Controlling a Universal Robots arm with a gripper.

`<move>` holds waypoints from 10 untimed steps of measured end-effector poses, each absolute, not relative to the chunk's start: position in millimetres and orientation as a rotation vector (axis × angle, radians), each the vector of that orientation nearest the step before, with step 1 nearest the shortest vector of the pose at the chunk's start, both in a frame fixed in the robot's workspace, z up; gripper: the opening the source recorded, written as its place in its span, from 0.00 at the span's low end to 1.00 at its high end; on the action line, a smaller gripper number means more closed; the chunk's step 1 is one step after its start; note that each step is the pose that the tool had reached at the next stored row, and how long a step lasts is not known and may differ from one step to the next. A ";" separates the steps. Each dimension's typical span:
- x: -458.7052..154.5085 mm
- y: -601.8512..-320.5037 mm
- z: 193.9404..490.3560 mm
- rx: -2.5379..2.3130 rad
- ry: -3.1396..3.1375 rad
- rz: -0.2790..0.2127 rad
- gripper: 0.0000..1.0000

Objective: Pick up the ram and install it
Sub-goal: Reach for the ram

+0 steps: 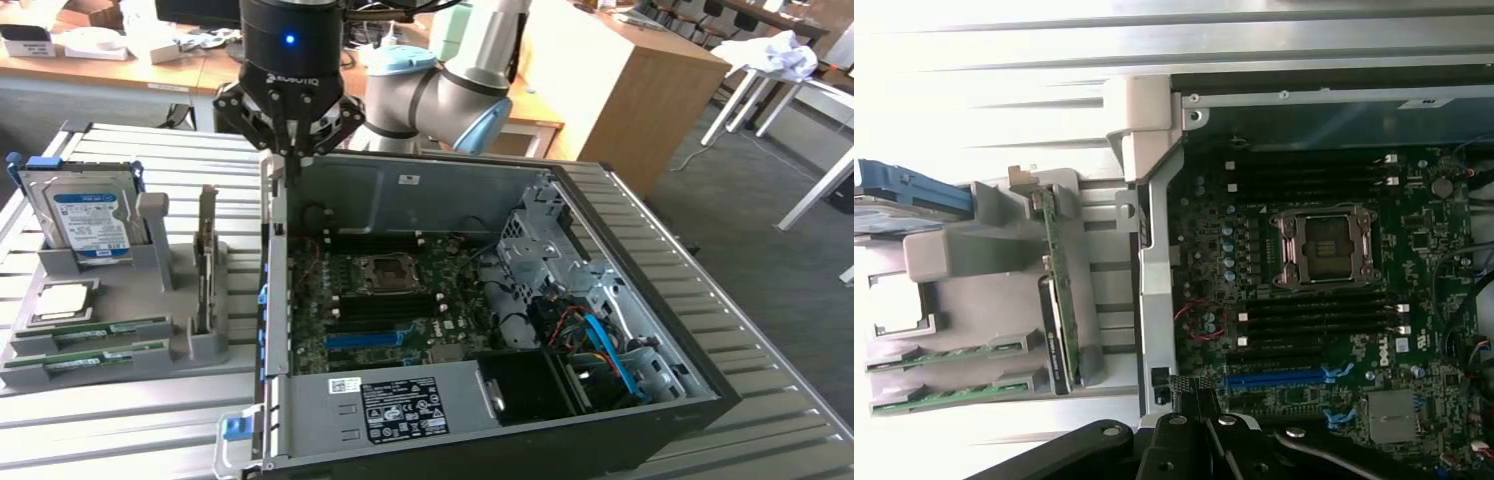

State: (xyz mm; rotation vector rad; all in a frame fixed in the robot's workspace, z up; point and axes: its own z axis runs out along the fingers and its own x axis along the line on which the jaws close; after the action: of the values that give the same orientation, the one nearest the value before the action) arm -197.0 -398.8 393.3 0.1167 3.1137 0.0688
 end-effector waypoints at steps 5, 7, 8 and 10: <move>-204.1 -398.8 393.3 0.117 3.114 0.069 0.10; -207.0 -398.8 393.3 0.117 3.114 0.069 0.10; -208.5 -398.8 393.3 0.116 3.114 0.069 0.10; -211.4 -398.8 393.3 0.117 3.114 0.069 0.10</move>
State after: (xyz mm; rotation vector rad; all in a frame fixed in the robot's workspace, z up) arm -211.4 -398.8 393.3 0.1166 3.1136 0.0688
